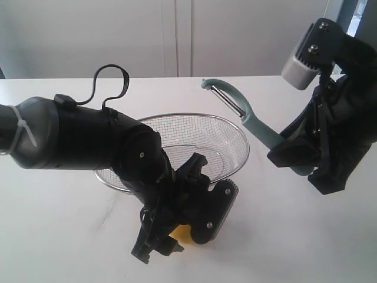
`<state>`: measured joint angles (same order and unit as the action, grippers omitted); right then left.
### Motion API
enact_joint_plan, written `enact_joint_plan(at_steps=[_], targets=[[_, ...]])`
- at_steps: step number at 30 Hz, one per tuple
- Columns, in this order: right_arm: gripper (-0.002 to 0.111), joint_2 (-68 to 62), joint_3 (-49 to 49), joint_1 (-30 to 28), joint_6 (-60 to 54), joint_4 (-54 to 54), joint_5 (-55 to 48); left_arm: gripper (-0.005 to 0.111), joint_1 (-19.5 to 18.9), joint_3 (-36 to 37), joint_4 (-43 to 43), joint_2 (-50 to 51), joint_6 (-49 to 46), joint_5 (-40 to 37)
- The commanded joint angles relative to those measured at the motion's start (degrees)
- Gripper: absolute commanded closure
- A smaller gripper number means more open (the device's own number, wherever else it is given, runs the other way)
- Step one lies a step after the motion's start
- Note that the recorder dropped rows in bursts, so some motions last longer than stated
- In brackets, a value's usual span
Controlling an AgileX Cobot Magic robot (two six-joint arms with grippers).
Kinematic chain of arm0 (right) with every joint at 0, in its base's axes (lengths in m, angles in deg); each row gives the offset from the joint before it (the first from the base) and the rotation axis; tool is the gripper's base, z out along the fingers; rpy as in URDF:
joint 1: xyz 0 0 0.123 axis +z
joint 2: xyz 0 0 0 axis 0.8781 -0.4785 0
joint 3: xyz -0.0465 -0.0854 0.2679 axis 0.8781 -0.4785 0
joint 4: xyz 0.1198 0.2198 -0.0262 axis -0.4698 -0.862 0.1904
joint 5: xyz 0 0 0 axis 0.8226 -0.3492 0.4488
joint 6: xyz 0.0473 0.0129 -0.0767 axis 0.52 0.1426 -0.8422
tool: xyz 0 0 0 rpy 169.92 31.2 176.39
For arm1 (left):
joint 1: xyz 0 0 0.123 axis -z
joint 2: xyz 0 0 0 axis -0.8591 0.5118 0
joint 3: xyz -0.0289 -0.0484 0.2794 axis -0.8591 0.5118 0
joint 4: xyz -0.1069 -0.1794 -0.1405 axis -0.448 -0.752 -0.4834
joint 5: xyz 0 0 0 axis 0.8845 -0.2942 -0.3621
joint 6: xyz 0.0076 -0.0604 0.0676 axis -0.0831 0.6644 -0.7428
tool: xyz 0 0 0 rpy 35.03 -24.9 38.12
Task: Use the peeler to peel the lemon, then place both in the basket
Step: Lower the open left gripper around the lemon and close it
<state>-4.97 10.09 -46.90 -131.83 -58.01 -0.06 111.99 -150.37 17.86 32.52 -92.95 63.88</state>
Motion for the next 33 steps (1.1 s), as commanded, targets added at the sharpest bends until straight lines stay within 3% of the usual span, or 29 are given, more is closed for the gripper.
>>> enact_joint_plan(at_steps=[1,22,33], targets=[[0.108,0.2,-0.2,-0.3,0.1,-0.5,0.2,0.025,-0.1,-0.2,-0.4,0.1,0.3,-0.9],[0.108,0.2,-0.2,-0.3,0.1,-0.5,0.2,0.025,-0.1,-0.2,-0.2,4.1,1.6,1.5],[0.108,0.2,-0.2,-0.3,0.1,-0.5,0.2,0.030,-2.1,-0.2,-1.5,4.1,3.0,0.8]])
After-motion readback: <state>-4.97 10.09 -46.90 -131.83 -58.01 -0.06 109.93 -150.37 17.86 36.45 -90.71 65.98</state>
